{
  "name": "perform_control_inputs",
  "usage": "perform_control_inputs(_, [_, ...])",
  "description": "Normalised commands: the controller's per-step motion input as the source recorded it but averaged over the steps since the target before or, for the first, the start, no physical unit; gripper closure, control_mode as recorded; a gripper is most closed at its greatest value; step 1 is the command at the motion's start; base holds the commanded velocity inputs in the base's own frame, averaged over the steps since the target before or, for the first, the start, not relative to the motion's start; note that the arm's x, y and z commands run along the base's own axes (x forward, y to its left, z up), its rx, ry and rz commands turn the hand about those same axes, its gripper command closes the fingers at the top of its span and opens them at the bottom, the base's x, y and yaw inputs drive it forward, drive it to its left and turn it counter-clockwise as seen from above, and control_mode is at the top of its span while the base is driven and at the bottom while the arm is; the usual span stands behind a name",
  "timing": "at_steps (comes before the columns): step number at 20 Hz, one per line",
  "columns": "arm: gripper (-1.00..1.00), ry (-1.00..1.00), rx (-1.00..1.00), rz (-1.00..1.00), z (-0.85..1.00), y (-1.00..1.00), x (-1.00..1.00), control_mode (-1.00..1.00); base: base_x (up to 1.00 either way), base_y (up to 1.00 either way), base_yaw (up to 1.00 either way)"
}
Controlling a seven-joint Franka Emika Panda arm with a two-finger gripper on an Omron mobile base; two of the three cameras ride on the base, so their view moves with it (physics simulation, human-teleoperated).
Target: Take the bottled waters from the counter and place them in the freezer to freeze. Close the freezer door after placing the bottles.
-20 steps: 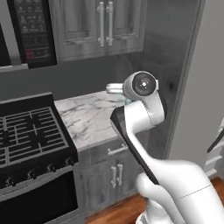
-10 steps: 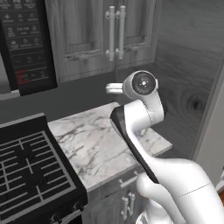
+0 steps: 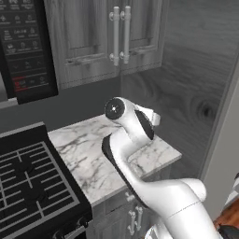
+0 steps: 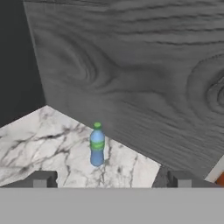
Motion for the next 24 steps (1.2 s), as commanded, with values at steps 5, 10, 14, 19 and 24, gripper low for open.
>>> perform_control_inputs(5, [-1.0, 0.0, -0.07, -0.3, -0.53, 0.38, 0.23, -1.0, 0.0, 0.0, 0.0])
perform_control_inputs(10, [-1.0, -0.06, -0.05, -0.16, -0.56, 0.05, 0.4, -1.0, 0.0, 0.0, 0.0])
perform_control_inputs(14, [-1.0, -0.11, -0.08, -0.09, -0.57, 0.0, 0.45, -1.0, 0.0, 0.0, 0.0])
perform_control_inputs(19, [-1.0, -0.04, -0.07, -0.08, -0.46, -0.01, 0.42, -1.0, 0.0, 0.0, 0.0])
perform_control_inputs(24, [-1.0, 0.0, 0.0, -0.09, -0.1, -0.2, 0.06, -1.0, 0.0, 0.0, 0.0])
